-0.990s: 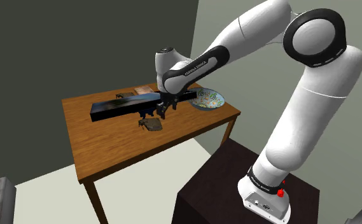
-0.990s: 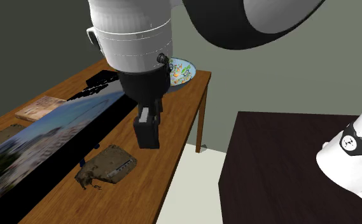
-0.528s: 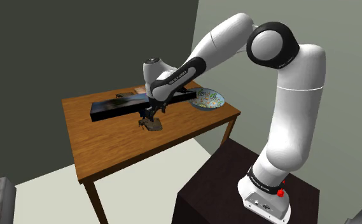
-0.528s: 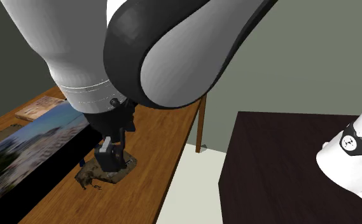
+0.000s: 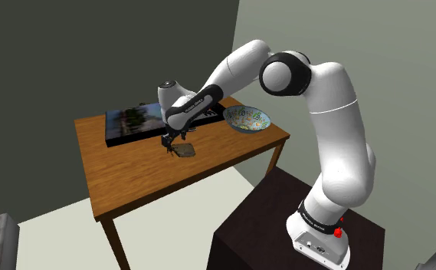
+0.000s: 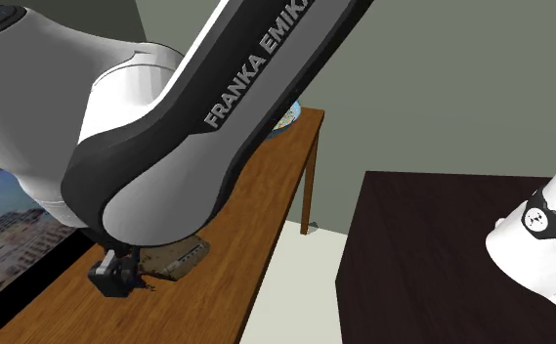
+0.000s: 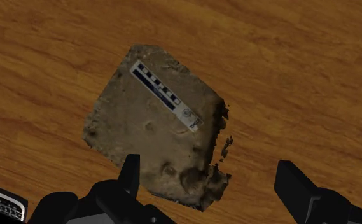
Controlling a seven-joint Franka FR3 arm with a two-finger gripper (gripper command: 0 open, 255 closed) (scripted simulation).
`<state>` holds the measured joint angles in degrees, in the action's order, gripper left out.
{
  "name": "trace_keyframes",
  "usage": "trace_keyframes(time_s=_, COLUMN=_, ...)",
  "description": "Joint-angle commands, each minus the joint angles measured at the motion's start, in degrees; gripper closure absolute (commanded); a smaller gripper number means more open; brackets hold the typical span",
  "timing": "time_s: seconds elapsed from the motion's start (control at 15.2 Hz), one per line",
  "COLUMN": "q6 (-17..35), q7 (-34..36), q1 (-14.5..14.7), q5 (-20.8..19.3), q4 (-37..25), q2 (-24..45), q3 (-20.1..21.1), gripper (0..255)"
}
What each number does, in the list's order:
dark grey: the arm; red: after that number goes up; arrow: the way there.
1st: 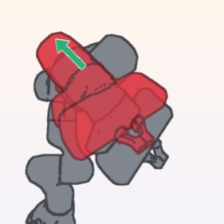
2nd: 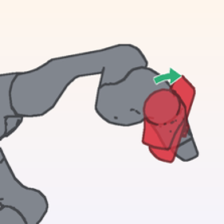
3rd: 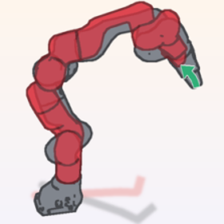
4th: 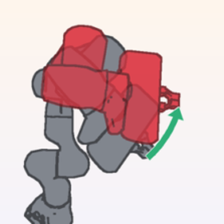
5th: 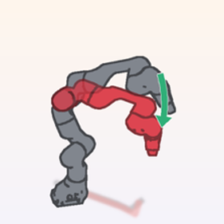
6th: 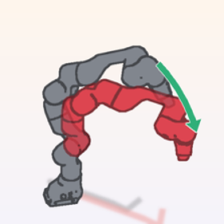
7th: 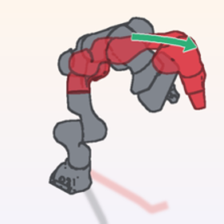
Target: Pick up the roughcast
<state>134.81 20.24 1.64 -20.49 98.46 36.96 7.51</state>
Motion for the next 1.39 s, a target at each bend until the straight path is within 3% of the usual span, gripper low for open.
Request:
trace_keyframes(time_s=0.0, q6=0.2, q7=0.6, q1=0.7, q5=-0.4, q4=-3.0, q2=3.1, q3=-0.3, gripper=0)
trace_keyframes(time_s=0.59, q6=3.1, q7=1.6, q1=1.2, q5=-1.3, q4=-3.8, q2=6.9, q3=-1.1, gripper=0)
trace_keyframes(time_s=0.66, q6=3.1, q7=1.6, q1=1.2, q5=-1.2, q4=-3.9, q2=6.8, q3=-1.1, gripper=255)
trace_keyframes(time_s=1.32, q6=2.7, q7=1.5, q1=1.1, q5=-1.1, q4=-3.7, q2=6.3, q3=-1.0, gripper=255)
